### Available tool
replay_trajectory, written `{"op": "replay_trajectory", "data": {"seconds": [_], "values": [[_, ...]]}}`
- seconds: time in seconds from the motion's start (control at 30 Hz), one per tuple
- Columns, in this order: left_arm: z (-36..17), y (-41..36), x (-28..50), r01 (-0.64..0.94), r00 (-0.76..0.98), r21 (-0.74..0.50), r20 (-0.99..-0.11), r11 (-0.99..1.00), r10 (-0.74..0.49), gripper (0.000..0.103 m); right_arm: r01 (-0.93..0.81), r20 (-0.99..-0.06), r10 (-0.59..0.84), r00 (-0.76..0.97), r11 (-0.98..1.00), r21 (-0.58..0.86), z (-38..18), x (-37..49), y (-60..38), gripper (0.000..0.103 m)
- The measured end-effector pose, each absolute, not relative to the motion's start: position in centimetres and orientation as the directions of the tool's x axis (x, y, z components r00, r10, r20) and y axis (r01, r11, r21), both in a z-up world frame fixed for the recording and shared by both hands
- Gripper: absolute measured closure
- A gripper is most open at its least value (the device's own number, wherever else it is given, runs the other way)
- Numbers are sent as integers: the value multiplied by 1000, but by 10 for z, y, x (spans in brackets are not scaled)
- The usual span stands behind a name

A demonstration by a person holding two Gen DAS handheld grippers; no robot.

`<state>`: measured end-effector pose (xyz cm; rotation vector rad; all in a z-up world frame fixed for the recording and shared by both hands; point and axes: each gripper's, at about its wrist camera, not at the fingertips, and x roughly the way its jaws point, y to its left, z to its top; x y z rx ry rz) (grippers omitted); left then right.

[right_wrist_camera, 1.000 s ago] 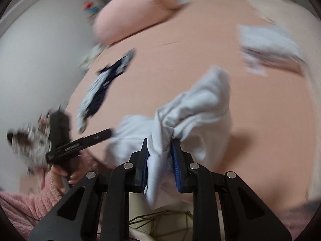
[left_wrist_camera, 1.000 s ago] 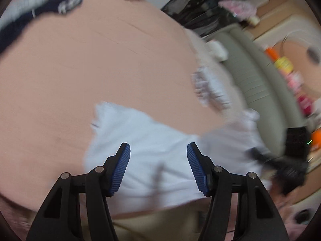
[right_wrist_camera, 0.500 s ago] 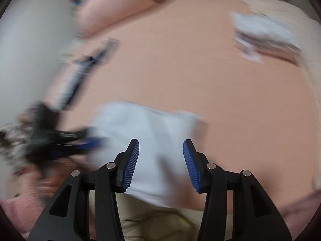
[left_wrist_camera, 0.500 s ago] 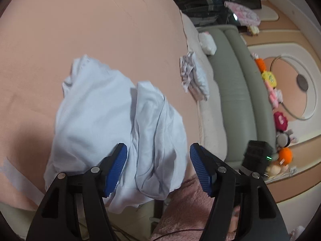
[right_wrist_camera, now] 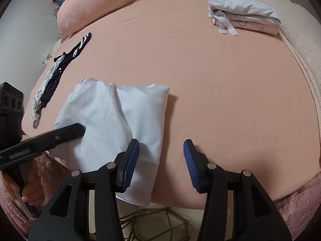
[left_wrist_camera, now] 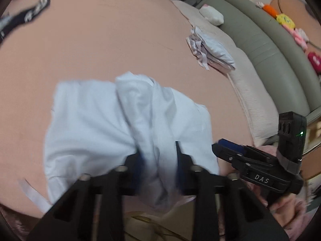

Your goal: Fold clothes

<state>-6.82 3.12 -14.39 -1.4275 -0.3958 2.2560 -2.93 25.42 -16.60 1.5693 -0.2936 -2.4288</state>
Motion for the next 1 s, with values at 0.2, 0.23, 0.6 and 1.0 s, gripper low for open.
{"op": "replay_trajectory", "data": {"seconds": [0.2,0.23,0.6,1.0], "values": [[-111,-5,-57,-187,-463,-398,-771,-898,438,86,53,-822,-339,-457,-933,356,-162,-29,266,55],[-105,-14,-56,-177,-476,-404,-763,-898,437,86,52,-812,-345,-470,-929,365,-160,-31,266,55],[-114,-97,-86,-54,-467,-434,-785,-899,407,48,125,-860,-279,-426,-960,249,-169,-41,244,55],[-139,-38,-149,-204,-379,-182,-891,-962,249,76,211,-862,-229,-453,-967,146,-160,-101,207,54]]}}
